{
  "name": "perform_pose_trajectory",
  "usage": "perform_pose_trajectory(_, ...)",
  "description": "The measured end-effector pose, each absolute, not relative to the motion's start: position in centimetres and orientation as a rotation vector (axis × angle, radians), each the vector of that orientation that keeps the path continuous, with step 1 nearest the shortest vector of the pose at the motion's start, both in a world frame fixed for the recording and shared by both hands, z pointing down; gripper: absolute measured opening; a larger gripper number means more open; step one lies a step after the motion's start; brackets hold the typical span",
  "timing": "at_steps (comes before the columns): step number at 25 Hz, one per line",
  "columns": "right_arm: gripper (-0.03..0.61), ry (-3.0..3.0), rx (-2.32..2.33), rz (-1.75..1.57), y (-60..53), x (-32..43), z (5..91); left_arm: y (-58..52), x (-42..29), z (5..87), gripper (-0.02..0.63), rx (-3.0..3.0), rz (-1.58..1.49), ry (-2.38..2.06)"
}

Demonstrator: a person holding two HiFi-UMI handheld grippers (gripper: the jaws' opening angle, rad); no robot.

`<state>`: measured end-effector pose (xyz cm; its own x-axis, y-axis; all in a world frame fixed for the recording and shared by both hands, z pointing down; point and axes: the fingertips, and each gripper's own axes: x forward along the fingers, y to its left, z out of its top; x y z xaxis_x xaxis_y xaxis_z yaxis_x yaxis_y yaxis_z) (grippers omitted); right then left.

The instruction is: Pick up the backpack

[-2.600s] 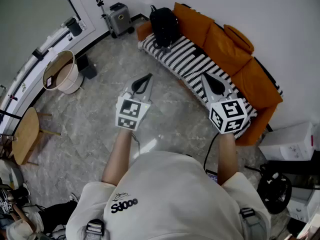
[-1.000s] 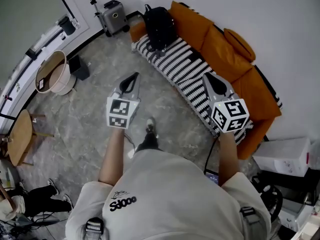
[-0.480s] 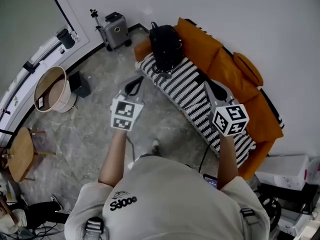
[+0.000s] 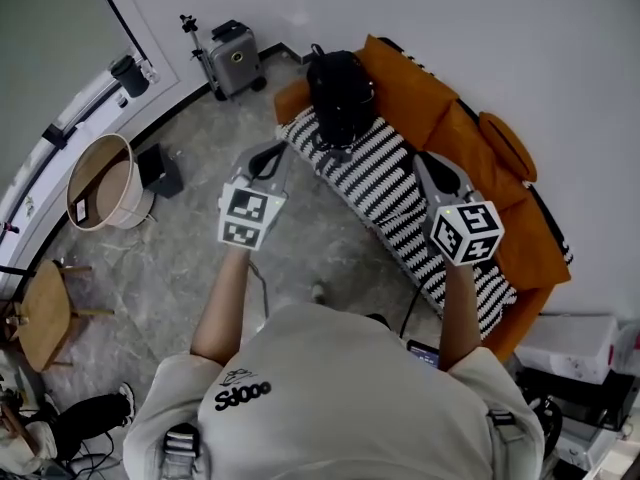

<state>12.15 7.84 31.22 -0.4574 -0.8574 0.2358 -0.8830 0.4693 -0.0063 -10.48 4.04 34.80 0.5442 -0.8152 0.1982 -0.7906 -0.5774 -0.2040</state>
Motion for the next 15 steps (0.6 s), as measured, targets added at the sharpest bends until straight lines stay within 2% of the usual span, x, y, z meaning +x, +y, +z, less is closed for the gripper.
perform_pose_trajectory(15, 0.037, -2.499, 1.493, 0.169, 1.9, 10.8, 31.4, -2.2, -12.2, 35.8, 0.011, -2.7, -0.432, 1.43)
